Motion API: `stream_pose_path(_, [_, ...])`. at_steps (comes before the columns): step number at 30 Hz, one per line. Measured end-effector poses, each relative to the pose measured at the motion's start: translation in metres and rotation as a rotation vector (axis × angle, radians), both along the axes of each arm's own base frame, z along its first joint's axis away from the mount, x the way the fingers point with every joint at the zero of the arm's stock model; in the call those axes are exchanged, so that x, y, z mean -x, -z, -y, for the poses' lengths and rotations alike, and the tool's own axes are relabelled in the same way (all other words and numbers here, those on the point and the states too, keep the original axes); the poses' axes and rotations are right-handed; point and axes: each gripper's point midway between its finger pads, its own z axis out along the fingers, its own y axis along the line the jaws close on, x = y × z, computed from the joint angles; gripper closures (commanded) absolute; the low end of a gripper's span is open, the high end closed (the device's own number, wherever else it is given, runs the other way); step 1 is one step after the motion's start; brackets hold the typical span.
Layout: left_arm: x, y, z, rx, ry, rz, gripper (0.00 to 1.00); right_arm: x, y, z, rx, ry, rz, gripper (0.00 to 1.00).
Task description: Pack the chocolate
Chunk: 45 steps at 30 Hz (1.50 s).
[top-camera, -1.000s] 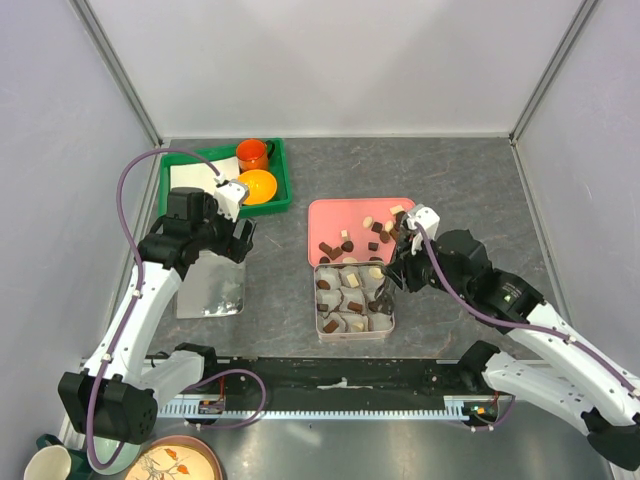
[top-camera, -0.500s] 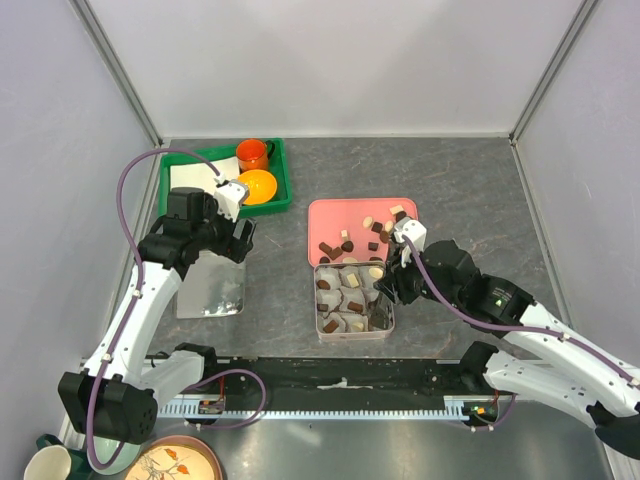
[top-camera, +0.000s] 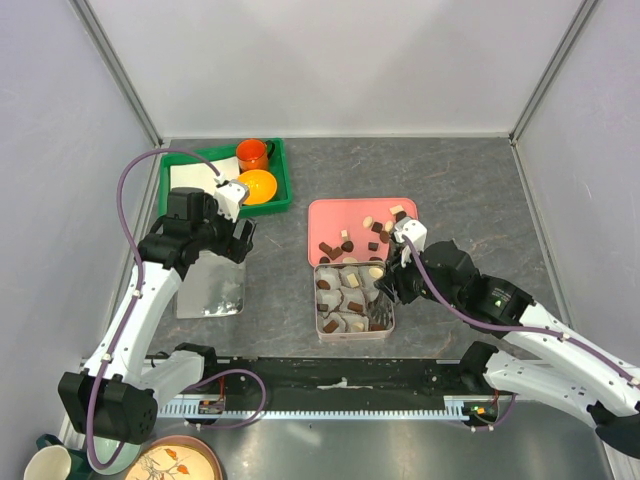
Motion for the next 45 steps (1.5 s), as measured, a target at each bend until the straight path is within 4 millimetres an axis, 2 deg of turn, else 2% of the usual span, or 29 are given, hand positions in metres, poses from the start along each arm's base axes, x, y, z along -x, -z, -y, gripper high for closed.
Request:
stream_pose_path(6, [0.0, 0.0, 0.0, 0.0, 0.0, -0.002, 0.05, -0.008, -0.006, 0.009, 0.017, 0.055, 0.036, 0.81])
stream_pose_path(9, [0.001, 0.0, 0.0, 0.0, 0.0, -0.003, 0.05, -0.021, -0.027, 0.021, 0.026, 0.139, 0.099, 0.84])
stream_pose_path(12, [0.001, 0.0, 0.0, 0.001, 0.001, -0.003, 0.05, -0.04, -0.056, 0.038, 0.047, 0.246, 0.17, 0.85])
stream_pose_path(14, [0.001, 0.0, 0.001, 0.004, 0.005, -0.003, 0.05, -0.06, -0.072, 0.053, 0.066, 0.336, 0.196, 0.85])
stream_pose_path(17, [0.002, -0.001, 0.001, 0.006, 0.006, 0.001, 0.05, -0.096, -0.076, 0.087, 0.13, 0.496, 0.196, 0.83])
stream_pose_path(20, [0.002, -0.004, 0.001, 0.008, 0.007, 0.01, 0.05, -0.127, -0.055, 0.124, 0.219, 0.626, 0.127, 0.82])
stream_pose_path(22, [0.003, -0.005, 0.001, 0.009, 0.008, 0.014, 0.05, -0.145, -0.028, 0.145, 0.304, 0.691, 0.046, 0.82])
stream_pose_path(29, [0.003, -0.006, 0.002, 0.014, 0.012, 0.016, 0.04, -0.186, 0.06, 0.169, 0.534, 0.714, -0.206, 0.81])
stream_pose_path(31, [0.003, -0.006, 0.003, 0.016, 0.014, 0.019, 0.04, -0.196, 0.08, 0.175, 0.58, 0.716, -0.258, 0.81])
stream_pose_path(35, [0.006, -0.008, 0.005, 0.027, 0.025, 0.026, 0.04, -0.209, 0.103, 0.185, 0.628, 0.727, -0.32, 0.8])
stream_pose_path(39, [0.009, -0.001, 0.004, 0.024, 0.025, 0.012, 0.04, -0.215, 0.119, 0.193, 0.667, 0.739, -0.354, 0.76])
stream_pose_path(45, [0.011, 0.025, -0.009, -0.036, -0.031, -0.05, 0.04, -0.213, 0.147, 0.203, 0.736, 0.74, -0.412, 0.57])
